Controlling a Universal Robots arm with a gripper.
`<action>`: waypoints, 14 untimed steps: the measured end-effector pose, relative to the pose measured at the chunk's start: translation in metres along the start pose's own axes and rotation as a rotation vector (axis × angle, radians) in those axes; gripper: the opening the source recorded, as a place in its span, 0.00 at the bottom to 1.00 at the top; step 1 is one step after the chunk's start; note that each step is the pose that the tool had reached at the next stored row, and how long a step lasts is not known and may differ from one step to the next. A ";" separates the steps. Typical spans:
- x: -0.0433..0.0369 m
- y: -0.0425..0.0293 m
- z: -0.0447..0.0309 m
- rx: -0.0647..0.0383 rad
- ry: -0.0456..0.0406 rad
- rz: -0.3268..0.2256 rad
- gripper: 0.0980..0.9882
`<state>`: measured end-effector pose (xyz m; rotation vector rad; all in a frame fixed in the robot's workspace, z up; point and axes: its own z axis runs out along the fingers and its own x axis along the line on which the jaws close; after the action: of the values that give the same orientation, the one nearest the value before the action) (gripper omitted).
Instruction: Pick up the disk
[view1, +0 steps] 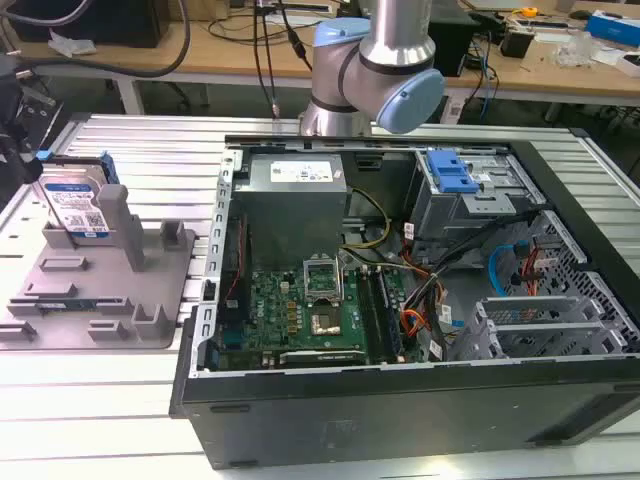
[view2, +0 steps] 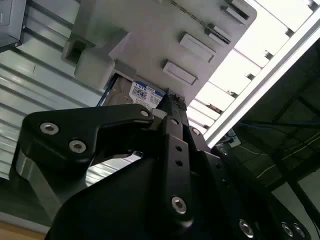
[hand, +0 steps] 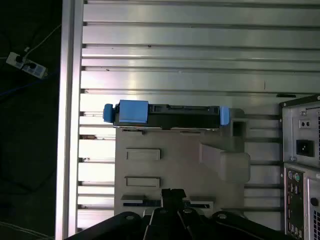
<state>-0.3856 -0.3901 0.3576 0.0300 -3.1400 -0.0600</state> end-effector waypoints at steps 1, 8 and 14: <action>0.0000 0.0000 0.0000 0.000 0.0000 0.000 0.01; 0.0000 0.0000 0.0000 0.000 -0.0001 0.000 0.01; 0.0000 0.0000 0.0004 0.000 0.0039 -0.103 0.01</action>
<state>-0.3856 -0.3901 0.3572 0.1919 -3.1323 -0.0598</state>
